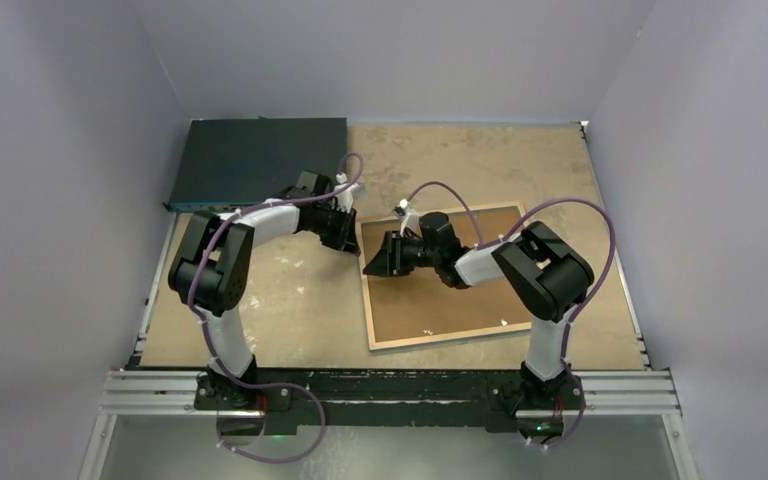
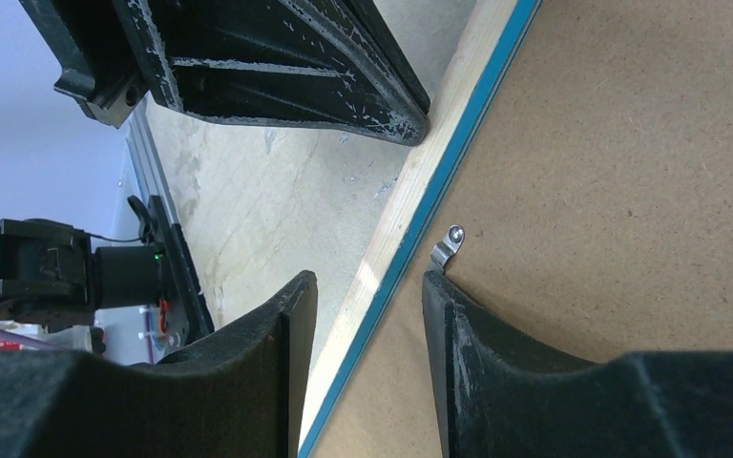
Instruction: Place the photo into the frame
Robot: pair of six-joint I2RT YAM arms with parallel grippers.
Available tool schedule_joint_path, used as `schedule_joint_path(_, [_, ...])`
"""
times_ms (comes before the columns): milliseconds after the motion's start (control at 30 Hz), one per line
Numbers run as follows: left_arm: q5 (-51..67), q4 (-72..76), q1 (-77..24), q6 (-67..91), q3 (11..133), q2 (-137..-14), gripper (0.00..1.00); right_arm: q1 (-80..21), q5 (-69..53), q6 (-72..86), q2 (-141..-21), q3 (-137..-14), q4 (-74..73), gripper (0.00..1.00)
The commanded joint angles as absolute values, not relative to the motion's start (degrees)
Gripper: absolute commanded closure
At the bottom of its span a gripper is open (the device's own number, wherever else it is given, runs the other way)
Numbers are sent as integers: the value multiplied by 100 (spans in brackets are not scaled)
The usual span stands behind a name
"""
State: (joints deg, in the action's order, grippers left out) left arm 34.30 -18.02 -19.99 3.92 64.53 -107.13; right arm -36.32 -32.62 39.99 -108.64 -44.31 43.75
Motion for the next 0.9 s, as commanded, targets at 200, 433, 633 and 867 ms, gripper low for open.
schedule_joint_path(200, [3208, -1700, -2029, 321, 6233, -10715, 98, -3536, -3282, 3671, -10813, -4587, 4052, 52])
schedule_joint_path(433, [3234, -1678, -2036, 360, 6232, -10699, 98, -3524, -3177, 3536, -10914, -4705, 4040, 53])
schedule_joint_path(633, [3254, -1676, -2034, 365, 6224, -10705, 99, -3524, -3077, 3534, -11000, -4687, 4176, 53])
schedule_joint_path(867, [3252, -1669, -2030, 355, 6223, -10701, 100, -3541, -3176, 3767, -11162, -4632, 4535, 55])
